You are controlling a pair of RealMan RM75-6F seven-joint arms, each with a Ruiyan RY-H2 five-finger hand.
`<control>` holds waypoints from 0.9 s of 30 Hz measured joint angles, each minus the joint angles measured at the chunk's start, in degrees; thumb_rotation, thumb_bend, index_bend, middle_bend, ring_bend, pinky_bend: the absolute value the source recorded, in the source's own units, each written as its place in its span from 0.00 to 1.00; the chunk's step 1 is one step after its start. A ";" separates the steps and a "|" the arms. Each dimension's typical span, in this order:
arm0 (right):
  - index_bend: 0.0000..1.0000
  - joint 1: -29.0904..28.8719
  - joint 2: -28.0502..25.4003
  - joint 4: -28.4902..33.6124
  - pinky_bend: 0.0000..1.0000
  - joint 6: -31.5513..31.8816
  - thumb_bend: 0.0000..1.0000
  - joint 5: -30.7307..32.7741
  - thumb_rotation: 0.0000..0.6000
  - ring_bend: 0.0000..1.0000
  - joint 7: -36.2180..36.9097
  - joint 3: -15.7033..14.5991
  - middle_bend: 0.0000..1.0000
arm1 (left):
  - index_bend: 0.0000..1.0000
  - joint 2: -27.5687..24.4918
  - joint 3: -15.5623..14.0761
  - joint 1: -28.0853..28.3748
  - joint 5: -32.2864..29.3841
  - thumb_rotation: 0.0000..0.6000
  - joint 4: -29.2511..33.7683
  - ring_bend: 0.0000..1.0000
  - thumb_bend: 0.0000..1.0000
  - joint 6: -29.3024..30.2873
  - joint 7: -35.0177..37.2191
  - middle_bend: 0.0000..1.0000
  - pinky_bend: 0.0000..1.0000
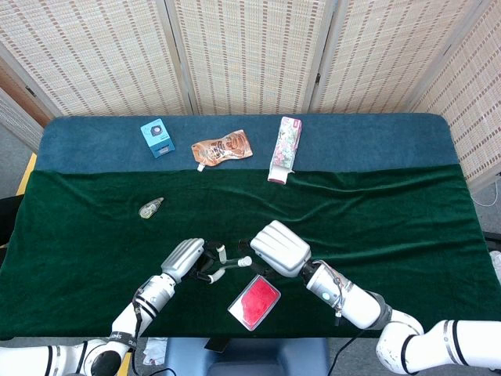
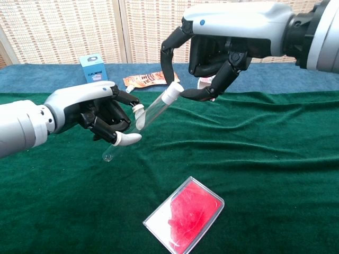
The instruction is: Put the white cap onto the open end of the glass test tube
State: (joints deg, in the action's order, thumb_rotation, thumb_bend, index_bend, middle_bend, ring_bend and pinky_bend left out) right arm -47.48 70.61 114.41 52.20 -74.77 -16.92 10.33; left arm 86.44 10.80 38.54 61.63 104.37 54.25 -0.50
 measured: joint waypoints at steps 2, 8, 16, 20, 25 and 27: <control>0.63 0.01 0.22 -0.47 1.00 0.16 0.66 -0.33 1.00 1.00 0.40 -0.06 1.00 | 0.75 0.00 -0.04 -0.01 0.01 1.00 -0.24 0.83 0.49 0.03 0.12 0.92 0.82; 0.31 -0.07 0.72 -2.03 1.00 0.02 0.66 -0.89 1.00 1.00 1.15 -0.52 1.00 | 0.75 0.18 -0.32 -0.04 0.15 1.00 -1.29 0.83 0.48 0.03 0.34 0.92 0.82; 0.11 -0.37 1.63 -2.97 1.00 -0.26 0.48 -0.87 1.00 1.00 1.84 -0.80 1.00 | 0.75 0.75 -0.89 -0.04 0.48 1.00 -2.79 0.83 0.49 0.63 -0.92 0.92 0.82; 0.09 -0.12 1.34 -2.87 1.00 0.21 0.48 -1.07 1.00 1.00 2.31 -0.83 1.00 | 0.75 0.92 -1.35 -0.04 1.00 1.00 -3.80 0.83 0.49 1.24 -2.37 0.92 0.82; 0.09 0.97 -0.93 -2.07 1.00 1.47 0.48 -1.55 1.00 1.00 3.33 -0.83 1.00 | 0.75 0.87 -2.33 -0.23 2.10 1.00 -6.47 0.83 0.49 2.67 -5.69 0.92 0.82; 0.09 1.86 -2.46 -1.69 1.00 2.50 0.48 -1.88 1.00 1.00 3.90 -0.87 1.00 | 0.75 0.73 -2.58 -0.32 2.20 1.00 -7.57 0.83 0.49 3.00 -6.60 0.92 0.82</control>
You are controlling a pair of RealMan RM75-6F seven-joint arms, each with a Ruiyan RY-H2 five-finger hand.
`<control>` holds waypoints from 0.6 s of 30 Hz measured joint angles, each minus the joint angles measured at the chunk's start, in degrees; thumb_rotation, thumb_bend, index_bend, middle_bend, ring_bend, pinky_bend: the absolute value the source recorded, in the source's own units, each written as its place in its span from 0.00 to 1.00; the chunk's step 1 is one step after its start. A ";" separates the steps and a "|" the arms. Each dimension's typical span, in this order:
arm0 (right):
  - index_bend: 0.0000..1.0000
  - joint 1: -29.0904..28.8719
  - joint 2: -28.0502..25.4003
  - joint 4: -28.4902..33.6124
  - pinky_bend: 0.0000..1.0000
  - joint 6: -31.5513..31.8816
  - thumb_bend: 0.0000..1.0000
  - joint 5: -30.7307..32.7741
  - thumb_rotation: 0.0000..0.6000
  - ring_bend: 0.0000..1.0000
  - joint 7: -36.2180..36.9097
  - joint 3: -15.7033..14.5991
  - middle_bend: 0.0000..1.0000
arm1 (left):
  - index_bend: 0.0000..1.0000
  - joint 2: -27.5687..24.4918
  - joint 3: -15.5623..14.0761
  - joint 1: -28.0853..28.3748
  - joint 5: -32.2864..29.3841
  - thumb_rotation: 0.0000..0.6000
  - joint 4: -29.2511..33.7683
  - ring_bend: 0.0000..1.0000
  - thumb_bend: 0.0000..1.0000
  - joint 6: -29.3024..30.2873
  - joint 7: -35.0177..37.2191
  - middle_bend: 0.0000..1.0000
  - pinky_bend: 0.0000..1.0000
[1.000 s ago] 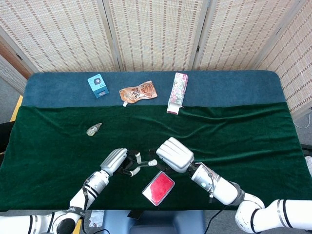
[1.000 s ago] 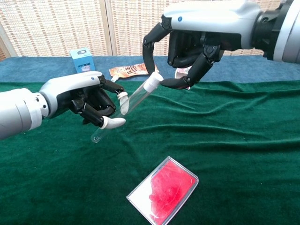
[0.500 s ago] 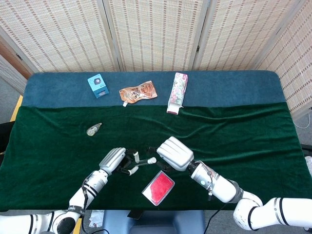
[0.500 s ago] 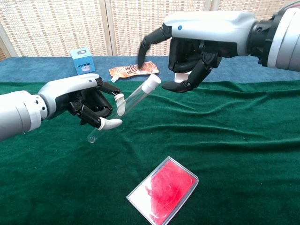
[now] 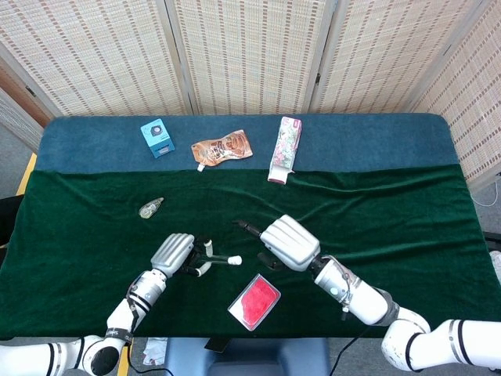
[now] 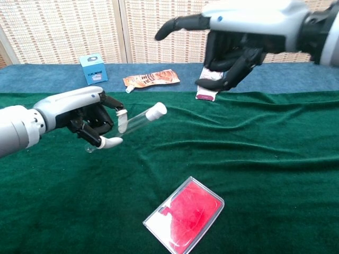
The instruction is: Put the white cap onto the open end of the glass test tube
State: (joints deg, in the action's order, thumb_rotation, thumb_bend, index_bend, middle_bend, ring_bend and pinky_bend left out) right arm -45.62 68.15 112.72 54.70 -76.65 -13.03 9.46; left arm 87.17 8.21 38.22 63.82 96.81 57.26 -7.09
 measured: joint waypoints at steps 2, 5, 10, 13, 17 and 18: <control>0.09 1.34 -1.76 0.25 1.00 1.58 0.48 -0.40 1.00 1.00 0.67 -0.13 1.00 | 0.75 -0.14 -0.27 -0.08 -0.05 1.00 -1.33 0.83 0.49 0.32 -1.21 0.92 0.82; 0.09 3.56 -4.49 0.33 1.00 3.85 0.48 -0.91 1.00 1.00 1.76 -0.53 1.00 | 0.75 -0.17 -0.69 -0.09 -0.49 1.00 -2.92 0.83 0.49 0.74 -3.91 0.92 0.82; 0.09 6.84 -7.69 -0.38 1.00 6.30 0.48 -1.67 1.00 1.00 4.21 -1.57 1.00 | 0.75 0.90 -1.20 0.01 -2.17 1.00 -6.21 0.83 0.49 1.88 -9.85 0.92 0.82; 0.09 8.32 -8.56 -1.44 1.00 7.14 0.48 -2.17 1.00 1.00 5.53 -2.20 1.00 | 0.75 2.16 -1.27 0.30 -3.36 1.00 -8.17 0.83 0.48 2.55 -13.40 0.92 0.82; 0.09 9.69 -9.02 -2.20 1.00 7.92 0.48 -2.47 1.00 1.00 7.07 -2.65 1.00 | 0.75 4.36 -1.25 0.97 -4.79 1.00 -10.79 0.83 0.49 3.30 -18.23 0.92 0.82; 0.09 9.89 -9.06 -2.24 1.00 8.03 0.48 -2.56 1.00 1.00 7.52 -2.70 1.00 | 0.75 4.93 -1.24 1.16 -5.07 1.00 -11.41 0.83 0.49 3.46 -19.27 0.92 0.82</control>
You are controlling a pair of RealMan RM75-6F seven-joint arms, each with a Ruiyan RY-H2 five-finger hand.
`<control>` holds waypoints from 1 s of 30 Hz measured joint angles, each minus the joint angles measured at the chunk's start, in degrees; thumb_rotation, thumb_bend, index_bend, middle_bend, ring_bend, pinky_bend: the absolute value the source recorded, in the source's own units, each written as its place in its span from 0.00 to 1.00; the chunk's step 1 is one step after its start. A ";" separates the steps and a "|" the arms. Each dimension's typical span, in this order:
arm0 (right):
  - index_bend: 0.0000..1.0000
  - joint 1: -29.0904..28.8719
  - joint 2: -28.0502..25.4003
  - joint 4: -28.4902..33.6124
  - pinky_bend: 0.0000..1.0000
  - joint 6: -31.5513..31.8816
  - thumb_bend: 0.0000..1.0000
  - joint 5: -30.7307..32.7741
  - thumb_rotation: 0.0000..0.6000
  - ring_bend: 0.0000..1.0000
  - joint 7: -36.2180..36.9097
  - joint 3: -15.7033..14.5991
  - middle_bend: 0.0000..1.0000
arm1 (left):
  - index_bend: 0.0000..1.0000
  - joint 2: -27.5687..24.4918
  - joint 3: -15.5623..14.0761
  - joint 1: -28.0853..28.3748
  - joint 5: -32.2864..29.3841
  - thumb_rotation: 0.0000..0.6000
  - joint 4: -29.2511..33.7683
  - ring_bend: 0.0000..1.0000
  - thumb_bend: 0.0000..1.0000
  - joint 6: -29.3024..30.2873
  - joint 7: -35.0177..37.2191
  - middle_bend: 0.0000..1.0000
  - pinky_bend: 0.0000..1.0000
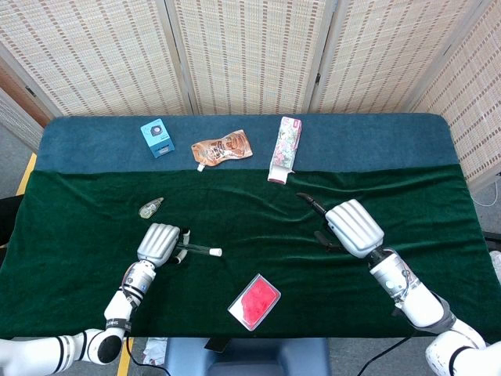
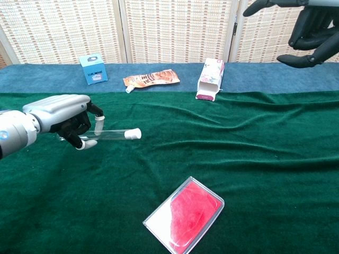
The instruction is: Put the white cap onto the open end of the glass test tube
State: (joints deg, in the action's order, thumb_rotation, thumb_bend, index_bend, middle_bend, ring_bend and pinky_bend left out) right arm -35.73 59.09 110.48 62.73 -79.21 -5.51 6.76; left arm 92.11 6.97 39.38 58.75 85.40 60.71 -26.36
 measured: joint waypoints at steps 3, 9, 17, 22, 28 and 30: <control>0.09 0.86 -0.10 -0.40 1.00 0.45 0.48 -0.82 1.00 1.00 1.33 -0.23 1.00 | 0.74 1.80 0.13 0.68 -0.95 1.00 -1.87 0.83 0.48 0.40 -3.17 0.92 0.82; 0.09 1.83 0.13 -0.90 1.00 1.14 0.48 -1.60 1.00 1.00 2.99 -0.25 1.00 | 0.71 4.69 0.30 1.97 -2.41 1.00 -4.58 0.83 0.48 0.77 -8.47 0.92 0.82; 0.09 2.88 0.43 -1.50 1.00 1.63 0.48 -2.48 1.00 1.00 5.12 -0.04 1.00 | 0.61 6.51 0.78 3.56 -6.84 1.00 -5.89 0.82 0.48 -1.04 -13.46 0.92 0.82; 0.09 3.19 0.36 -1.55 1.00 1.48 0.48 -2.64 1.00 1.00 5.69 0.17 1.00 | 0.53 6.74 0.53 3.98 -8.28 1.00 -5.90 0.82 0.48 -1.48 -15.55 0.92 0.82; 0.09 3.65 0.20 -1.43 1.00 1.73 0.48 -2.87 1.00 1.00 6.84 0.46 1.00 | 0.41 5.35 -0.24 4.06 -9.91 1.00 -4.10 0.81 0.48 -1.50 -18.04 0.92 0.82; 0.09 3.88 0.17 -1.45 1.00 2.05 0.48 -2.96 1.00 1.00 7.27 0.63 1.00 | 0.39 4.75 -0.47 4.10 -10.65 1.00 -3.38 0.80 0.48 -1.53 -18.85 0.92 0.82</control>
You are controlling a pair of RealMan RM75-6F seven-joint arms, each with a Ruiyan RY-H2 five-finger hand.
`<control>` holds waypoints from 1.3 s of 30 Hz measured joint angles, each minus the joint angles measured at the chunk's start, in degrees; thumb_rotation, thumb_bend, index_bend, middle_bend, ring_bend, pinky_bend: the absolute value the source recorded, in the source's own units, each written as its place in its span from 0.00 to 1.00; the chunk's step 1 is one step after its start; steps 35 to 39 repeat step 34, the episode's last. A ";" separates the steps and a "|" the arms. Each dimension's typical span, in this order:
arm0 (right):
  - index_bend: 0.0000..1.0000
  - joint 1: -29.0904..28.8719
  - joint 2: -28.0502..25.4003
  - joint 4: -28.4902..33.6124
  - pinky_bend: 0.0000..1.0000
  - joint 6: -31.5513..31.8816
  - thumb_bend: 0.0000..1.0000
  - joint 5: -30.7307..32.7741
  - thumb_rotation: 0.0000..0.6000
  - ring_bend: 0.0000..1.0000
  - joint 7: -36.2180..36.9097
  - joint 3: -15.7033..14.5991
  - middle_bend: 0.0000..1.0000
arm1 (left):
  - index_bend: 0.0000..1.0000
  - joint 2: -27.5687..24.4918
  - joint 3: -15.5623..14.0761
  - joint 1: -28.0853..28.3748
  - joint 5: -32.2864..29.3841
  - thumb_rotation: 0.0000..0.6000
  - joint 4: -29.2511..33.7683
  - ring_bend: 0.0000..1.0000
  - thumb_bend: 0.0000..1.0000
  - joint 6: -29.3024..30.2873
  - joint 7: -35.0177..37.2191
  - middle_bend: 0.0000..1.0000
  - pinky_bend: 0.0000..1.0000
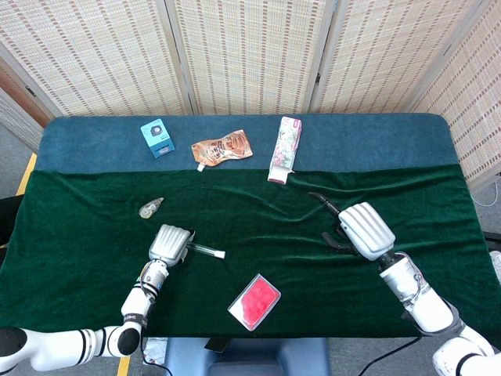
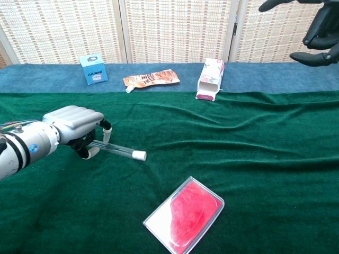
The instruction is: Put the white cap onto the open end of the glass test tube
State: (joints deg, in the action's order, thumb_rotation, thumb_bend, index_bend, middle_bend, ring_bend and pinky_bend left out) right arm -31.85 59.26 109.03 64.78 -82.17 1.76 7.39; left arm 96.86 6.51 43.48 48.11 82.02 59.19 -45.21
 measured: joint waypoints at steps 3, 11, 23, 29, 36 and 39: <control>0.09 0.47 -0.29 0.09 1.00 0.75 0.48 -0.31 1.00 1.00 0.64 0.22 1.00 | 0.34 -1.18 -0.33 0.08 -0.98 1.00 1.46 0.78 0.48 0.11 -1.36 0.91 0.82; 0.10 2.92 -2.63 -0.51 1.00 2.16 0.48 -0.19 1.00 1.00 0.82 -0.40 1.00 | 0.24 -8.01 -0.45 -1.23 -1.36 1.00 9.46 0.62 0.48 3.58 -1.57 0.70 0.75; 0.19 11.20 -3.79 -6.57 0.55 10.19 0.48 4.08 1.00 0.48 -6.50 -2.55 0.37 | 0.29 -23.72 -0.98 -12.77 13.11 1.00 17.64 0.35 0.48 15.12 20.40 0.42 0.41; 0.19 14.96 -1.81 -11.13 0.26 14.23 0.48 2.74 1.00 0.19 -5.22 -3.90 0.12 | 0.28 -28.08 -3.44 -20.77 20.68 1.00 18.22 0.26 0.48 23.01 28.45 0.34 0.30; 0.18 18.33 -0.42 -13.62 0.19 18.73 0.48 0.12 1.00 0.15 -1.92 -4.95 0.11 | 0.28 -29.77 -6.13 -26.41 25.33 1.00 17.83 0.25 0.48 28.52 32.02 0.33 0.26; 0.18 18.33 -0.42 -13.62 0.19 18.73 0.48 0.12 1.00 0.15 -1.92 -4.95 0.11 | 0.28 -29.77 -6.13 -26.41 25.33 1.00 17.83 0.25 0.48 28.52 32.02 0.33 0.26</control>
